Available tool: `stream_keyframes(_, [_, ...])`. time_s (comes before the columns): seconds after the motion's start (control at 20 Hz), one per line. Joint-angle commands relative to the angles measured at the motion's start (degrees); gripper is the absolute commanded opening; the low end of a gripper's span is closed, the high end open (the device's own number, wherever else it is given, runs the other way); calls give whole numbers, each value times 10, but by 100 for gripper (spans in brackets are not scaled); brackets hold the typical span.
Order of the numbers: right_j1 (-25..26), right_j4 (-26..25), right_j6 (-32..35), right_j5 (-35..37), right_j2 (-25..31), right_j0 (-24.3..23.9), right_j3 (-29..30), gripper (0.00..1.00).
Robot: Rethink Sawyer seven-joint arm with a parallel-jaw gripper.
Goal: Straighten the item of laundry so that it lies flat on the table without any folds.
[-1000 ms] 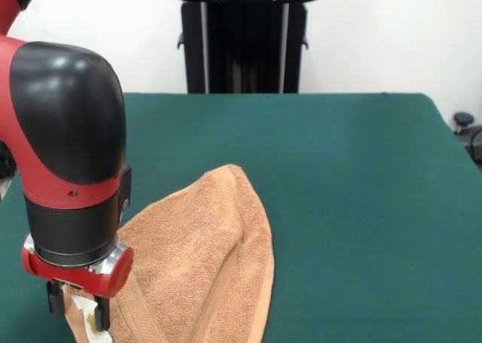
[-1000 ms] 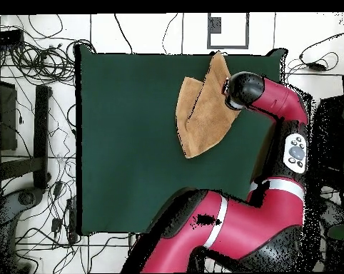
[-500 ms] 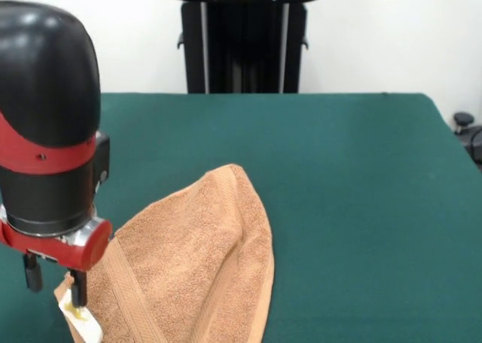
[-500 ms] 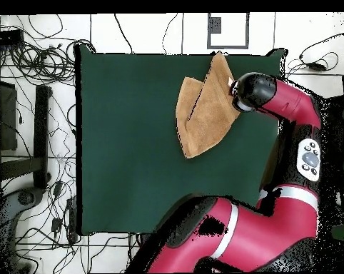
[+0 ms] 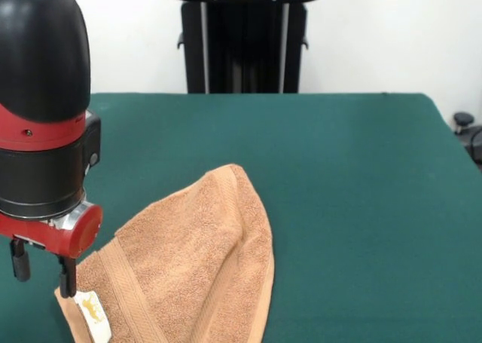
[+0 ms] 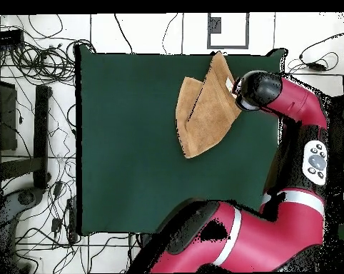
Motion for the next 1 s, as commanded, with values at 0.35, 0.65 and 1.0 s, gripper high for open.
stream_keyframes(0.35, [10, -21, -4, 7, 56, 4, 77, 100])
stream_keyframes(0.65, [22, -26, -1, -9, 56, 5, 76, 100])
stream_keyframes(1.0, [32, -21, 9, -42, 71, 1, 82, 100])
